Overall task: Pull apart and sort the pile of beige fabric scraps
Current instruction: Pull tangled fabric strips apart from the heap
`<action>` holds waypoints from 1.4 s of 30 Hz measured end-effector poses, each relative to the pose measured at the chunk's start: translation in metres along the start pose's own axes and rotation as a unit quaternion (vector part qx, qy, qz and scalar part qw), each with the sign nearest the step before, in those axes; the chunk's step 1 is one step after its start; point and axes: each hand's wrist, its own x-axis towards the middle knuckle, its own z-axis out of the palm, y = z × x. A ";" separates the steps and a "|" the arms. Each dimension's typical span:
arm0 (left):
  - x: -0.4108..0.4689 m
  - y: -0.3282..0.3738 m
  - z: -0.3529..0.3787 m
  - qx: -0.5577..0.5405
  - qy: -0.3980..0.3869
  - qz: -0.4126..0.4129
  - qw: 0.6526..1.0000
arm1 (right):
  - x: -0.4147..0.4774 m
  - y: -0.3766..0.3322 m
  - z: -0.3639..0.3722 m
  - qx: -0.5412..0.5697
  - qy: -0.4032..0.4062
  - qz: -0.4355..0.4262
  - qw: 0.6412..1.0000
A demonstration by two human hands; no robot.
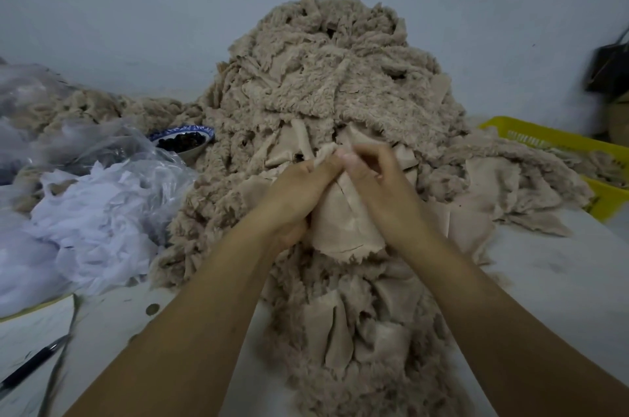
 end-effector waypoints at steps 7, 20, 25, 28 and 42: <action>-0.005 0.000 -0.001 0.009 -0.060 -0.018 0.998 | 0.001 0.005 -0.006 -0.109 0.067 -0.011 0.992; -0.015 0.018 -0.017 -0.164 0.000 0.070 0.984 | 0.006 0.061 -0.038 -0.189 0.123 0.073 0.972; -0.001 0.025 -0.043 -0.300 0.149 0.050 0.941 | 0.000 0.037 -0.044 -0.167 -0.026 0.148 0.974; -0.001 0.019 -0.025 -0.192 0.121 0.081 0.971 | 0.001 0.013 -0.035 -0.202 -0.097 0.071 0.972; -0.002 -0.012 0.000 0.160 0.133 0.186 0.960 | -0.006 -0.011 -0.012 0.220 -0.122 0.113 0.961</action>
